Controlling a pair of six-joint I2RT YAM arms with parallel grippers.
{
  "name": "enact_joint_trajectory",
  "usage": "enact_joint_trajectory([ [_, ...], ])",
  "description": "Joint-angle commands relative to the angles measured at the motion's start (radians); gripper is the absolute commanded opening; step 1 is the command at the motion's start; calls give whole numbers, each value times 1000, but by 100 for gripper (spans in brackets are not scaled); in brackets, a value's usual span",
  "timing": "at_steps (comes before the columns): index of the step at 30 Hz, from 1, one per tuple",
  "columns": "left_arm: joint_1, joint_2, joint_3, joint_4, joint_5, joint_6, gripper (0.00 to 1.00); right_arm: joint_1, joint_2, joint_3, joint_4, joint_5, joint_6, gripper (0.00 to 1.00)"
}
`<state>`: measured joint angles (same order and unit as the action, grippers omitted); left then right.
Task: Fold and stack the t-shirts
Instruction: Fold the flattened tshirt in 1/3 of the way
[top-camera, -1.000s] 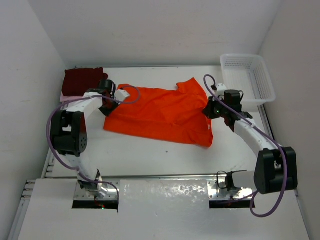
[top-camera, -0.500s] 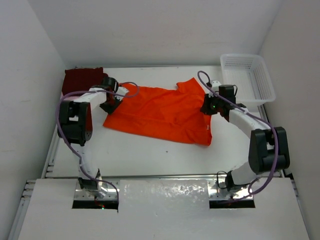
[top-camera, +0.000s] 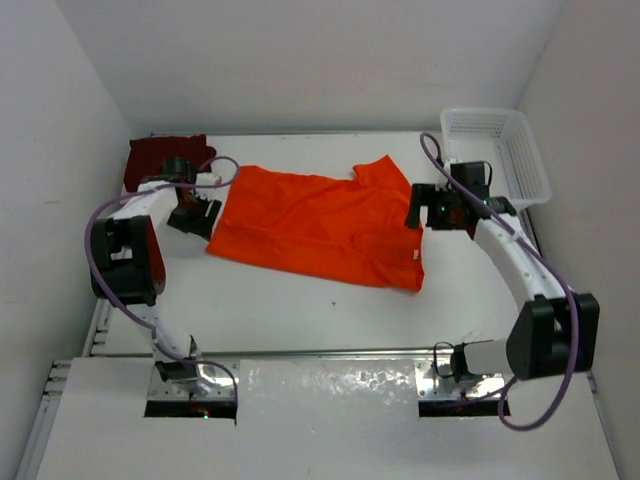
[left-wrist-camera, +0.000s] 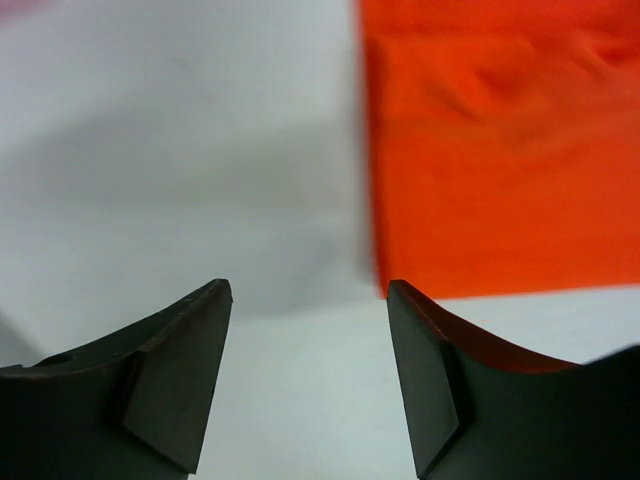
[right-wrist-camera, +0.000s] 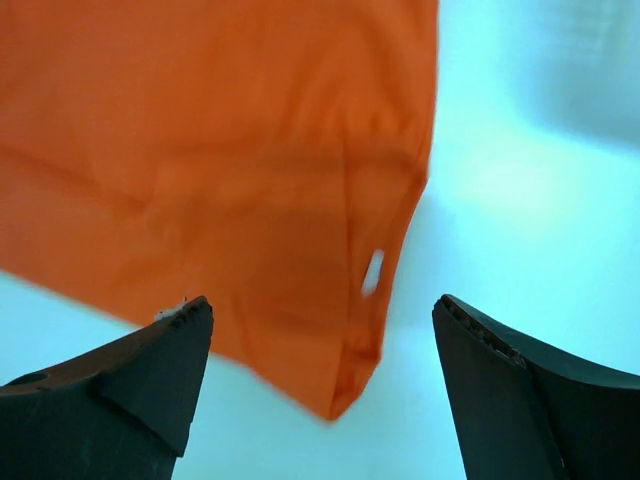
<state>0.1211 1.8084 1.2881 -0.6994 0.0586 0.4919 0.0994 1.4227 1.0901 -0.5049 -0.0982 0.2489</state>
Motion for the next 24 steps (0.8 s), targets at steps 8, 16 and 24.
enact_joint_trajectory([
  [8,-24,58,-118,50,187,-85,63,-50,-133,-464,90,-211,199,87],
  [16,-15,65,-162,112,217,-119,57,-78,-15,-590,374,-322,315,72],
  [24,9,106,-153,110,276,-118,0,-96,19,-618,402,-292,345,0],
])
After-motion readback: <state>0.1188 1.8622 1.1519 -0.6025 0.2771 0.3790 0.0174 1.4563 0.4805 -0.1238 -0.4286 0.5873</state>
